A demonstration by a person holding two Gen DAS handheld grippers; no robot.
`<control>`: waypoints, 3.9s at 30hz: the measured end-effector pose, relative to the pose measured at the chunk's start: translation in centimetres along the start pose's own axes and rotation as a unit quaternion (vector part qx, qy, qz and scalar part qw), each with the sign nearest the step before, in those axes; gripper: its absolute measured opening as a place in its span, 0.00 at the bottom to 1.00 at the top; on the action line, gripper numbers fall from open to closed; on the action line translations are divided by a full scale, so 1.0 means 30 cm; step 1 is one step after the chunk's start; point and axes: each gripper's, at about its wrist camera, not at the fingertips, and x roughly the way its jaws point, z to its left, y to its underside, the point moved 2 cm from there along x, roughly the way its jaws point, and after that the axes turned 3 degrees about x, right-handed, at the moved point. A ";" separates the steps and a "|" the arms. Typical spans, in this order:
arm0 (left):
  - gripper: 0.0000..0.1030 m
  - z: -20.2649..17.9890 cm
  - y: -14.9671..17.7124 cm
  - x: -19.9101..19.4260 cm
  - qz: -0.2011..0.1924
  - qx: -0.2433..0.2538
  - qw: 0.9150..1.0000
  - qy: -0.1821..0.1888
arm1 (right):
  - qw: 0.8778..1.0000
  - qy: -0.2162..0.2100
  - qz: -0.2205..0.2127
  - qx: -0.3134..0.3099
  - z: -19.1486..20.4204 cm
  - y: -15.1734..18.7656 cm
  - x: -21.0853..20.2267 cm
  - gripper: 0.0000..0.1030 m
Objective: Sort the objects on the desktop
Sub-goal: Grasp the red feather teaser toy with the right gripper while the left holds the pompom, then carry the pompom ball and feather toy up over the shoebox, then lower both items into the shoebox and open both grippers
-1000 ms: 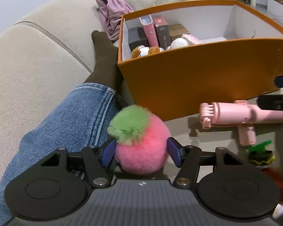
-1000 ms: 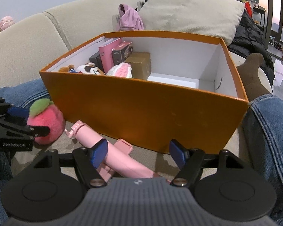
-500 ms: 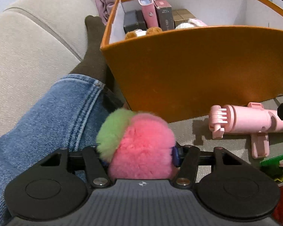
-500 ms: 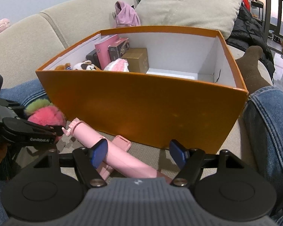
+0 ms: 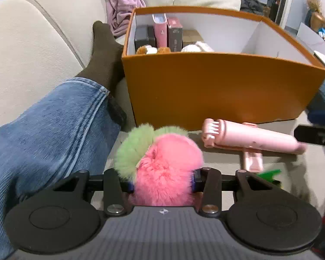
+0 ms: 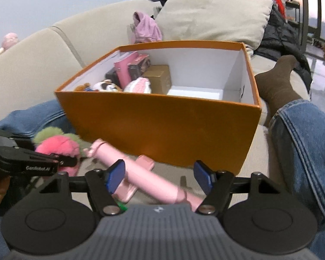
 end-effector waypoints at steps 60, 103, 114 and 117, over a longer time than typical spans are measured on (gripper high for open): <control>0.47 0.000 -0.407 -0.264 -0.140 -0.027 0.979 0.144 | 0.987 -0.095 -0.121 0.045 0.018 -0.510 -0.114 0.00; 0.61 -0.211 -0.443 0.181 0.043 0.061 0.976 0.203 | 0.984 -0.066 -0.006 0.167 -0.274 -0.436 0.246 0.00; 0.35 -0.202 -0.440 0.181 0.043 0.062 0.981 0.178 | 0.984 -0.060 0.004 0.170 -0.274 -0.421 0.260 0.00; 0.34 -0.196 -0.438 0.185 0.041 0.056 0.981 0.179 | 0.983 -0.059 0.003 0.173 -0.276 -0.421 0.256 0.00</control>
